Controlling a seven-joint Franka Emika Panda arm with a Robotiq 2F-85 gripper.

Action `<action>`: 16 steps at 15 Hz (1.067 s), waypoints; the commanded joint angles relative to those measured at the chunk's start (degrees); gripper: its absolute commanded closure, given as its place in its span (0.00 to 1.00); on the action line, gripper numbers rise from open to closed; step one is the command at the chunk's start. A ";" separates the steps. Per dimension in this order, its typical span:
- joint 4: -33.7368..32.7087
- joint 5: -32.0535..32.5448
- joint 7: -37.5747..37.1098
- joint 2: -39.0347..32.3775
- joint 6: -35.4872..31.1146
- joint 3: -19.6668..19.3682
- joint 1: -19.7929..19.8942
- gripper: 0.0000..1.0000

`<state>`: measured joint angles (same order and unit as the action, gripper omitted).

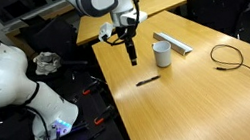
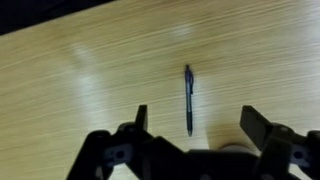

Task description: Put the pen in the mug

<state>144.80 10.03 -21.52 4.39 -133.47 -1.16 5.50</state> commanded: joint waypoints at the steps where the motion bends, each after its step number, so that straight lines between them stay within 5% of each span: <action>1: -0.07 0.02 0.01 0.02 0.13 -0.41 -0.41 0.00; 7: -0.76 -4.18 6.17 -7.79 -12.37 -3.83 0.89 0.00; 9: -1.81 -11.22 14.44 -11.60 -15.81 -3.90 1.13 0.00; 12: -4.58 -21.06 24.27 -17.34 -14.72 -2.20 2.22 0.00; 16: -8.63 -19.27 23.10 -24.43 -14.37 -3.46 1.62 0.00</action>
<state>139.49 -9.97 1.70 -16.21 -148.90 -4.43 6.65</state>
